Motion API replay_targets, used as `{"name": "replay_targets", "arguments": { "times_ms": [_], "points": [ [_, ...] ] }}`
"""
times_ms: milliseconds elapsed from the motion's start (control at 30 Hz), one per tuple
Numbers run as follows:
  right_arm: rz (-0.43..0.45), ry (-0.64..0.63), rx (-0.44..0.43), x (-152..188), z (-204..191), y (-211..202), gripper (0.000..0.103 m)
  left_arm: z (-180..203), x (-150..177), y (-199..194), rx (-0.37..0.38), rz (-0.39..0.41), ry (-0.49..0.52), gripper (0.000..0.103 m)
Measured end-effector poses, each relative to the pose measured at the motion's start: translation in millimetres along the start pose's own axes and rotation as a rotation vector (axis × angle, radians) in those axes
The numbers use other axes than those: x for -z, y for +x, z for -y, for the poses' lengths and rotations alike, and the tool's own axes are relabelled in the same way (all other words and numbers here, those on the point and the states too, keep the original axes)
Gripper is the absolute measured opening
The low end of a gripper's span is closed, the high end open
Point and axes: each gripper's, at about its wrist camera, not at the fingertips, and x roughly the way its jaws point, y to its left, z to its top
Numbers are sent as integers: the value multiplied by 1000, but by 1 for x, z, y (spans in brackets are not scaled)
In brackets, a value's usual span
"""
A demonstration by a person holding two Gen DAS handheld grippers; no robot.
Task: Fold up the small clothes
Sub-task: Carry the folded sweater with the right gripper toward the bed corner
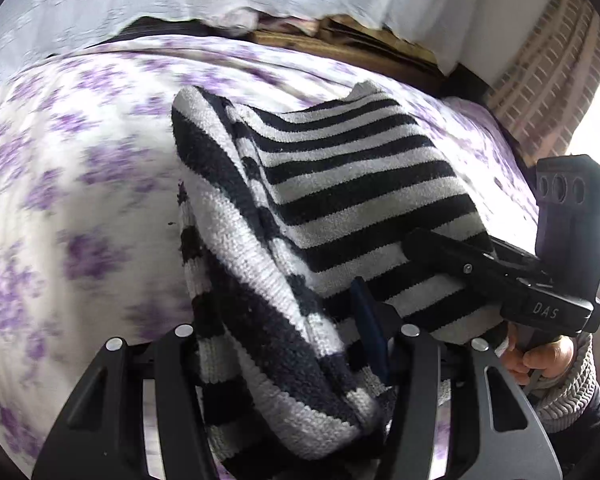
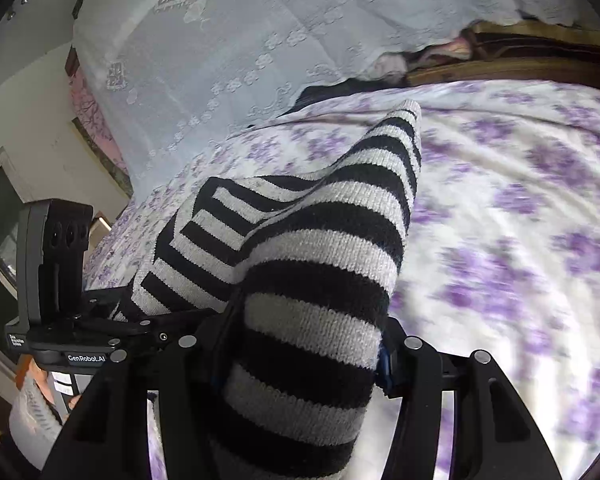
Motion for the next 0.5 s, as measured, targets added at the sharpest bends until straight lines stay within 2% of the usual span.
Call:
{"name": "replay_targets", "arguments": {
  "times_ms": [167, 500],
  "points": [
    [41, 35, 49, 6, 40, -45, 56, 58, -10, 21, 34, -23, 63, 53],
    [177, 149, 187, 28, 138, -154, 55, 194, -54, 83, 133, -53, 198, 52]
  ]
}}
